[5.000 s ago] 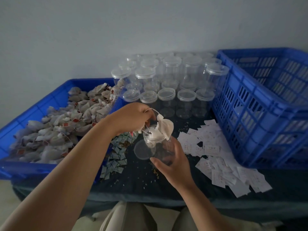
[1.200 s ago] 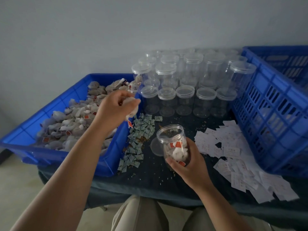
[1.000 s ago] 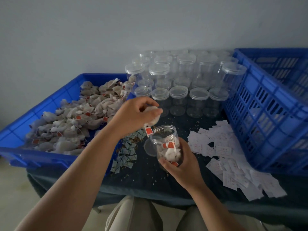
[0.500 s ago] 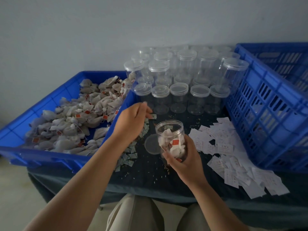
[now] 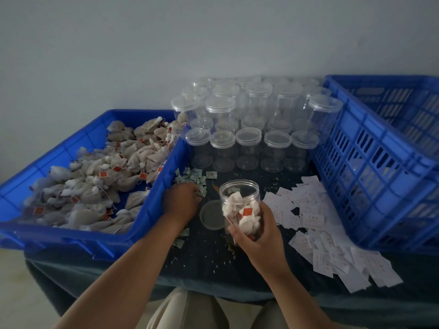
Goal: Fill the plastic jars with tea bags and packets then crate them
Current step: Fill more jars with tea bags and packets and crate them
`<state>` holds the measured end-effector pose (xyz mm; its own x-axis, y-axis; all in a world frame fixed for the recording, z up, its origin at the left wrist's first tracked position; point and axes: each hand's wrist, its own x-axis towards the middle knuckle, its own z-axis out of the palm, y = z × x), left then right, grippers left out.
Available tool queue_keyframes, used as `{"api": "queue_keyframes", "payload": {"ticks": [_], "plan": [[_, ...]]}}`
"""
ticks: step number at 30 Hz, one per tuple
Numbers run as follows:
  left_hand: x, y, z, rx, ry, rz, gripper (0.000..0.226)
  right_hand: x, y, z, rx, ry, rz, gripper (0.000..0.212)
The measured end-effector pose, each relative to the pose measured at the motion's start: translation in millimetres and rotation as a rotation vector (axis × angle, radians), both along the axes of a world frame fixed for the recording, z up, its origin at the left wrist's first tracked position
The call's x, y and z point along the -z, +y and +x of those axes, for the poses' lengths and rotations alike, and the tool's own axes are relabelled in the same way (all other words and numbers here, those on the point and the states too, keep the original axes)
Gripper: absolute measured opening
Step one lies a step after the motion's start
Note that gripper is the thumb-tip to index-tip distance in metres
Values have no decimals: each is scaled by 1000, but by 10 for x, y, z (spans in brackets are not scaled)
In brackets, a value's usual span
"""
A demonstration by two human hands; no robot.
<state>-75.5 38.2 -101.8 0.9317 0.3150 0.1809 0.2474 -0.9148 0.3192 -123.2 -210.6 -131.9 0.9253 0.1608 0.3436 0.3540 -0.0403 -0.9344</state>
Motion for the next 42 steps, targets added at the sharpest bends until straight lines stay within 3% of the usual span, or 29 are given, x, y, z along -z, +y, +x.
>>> {"api": "queue_keyframes", "payload": {"ticks": [5, 9, 11, 14, 15, 18, 21, 24, 26, 29, 31, 35, 39, 40, 42], "plan": [[24, 74, 95, -13, 127, 22, 15, -112, -154, 8, -29, 30, 1, 71], [40, 50, 61, -19, 6, 48, 14, -108, -519, -9, 2, 28, -96, 73], [-23, 17, 48, -43, -86, -98, 5, -70, -628, -47, 22, 34, -112, 72], [-281, -94, 30, -76, -164, -383, 23, -37, -668, -73, 12, 56, -103, 71], [-397, -157, 9, -49, -190, -425, 19, -32, -672, -73, 5, 52, -108, 70], [-765, -456, -111, 167, -212, -541, 12, -23, -668, -72, -8, 24, -157, 73], [-986, -825, -218, 520, -43, -650, 10, 34, -656, -65, -39, -1, -159, 76], [-938, -1076, -218, 699, 78, -495, 14, 61, -662, -60, -61, -16, -124, 76], [-885, -1144, -176, 646, 30, -497, 19, 76, -676, -62, -50, -14, -107, 77], [-804, -1140, -45, 438, -82, -760, 17, 85, -679, -54, -33, -16, -91, 75], [-692, -1148, 105, 366, -42, -726, 16, 87, -673, -53, -2, -48, -96, 71], [-384, -1186, 379, 443, 123, -559, 15, 57, -687, -62, 85, -93, -103, 66], [-152, -1117, 543, 622, 324, -156, 1, 26, -682, -79, 158, -52, -13, 66], [-101, -1103, 557, 641, 349, -101, 6, 13, -682, -79, 164, -35, 11, 66], [-38, -1072, 556, 583, 372, -130, 13, -7, -680, -71, 164, -11, 38, 68]]}}
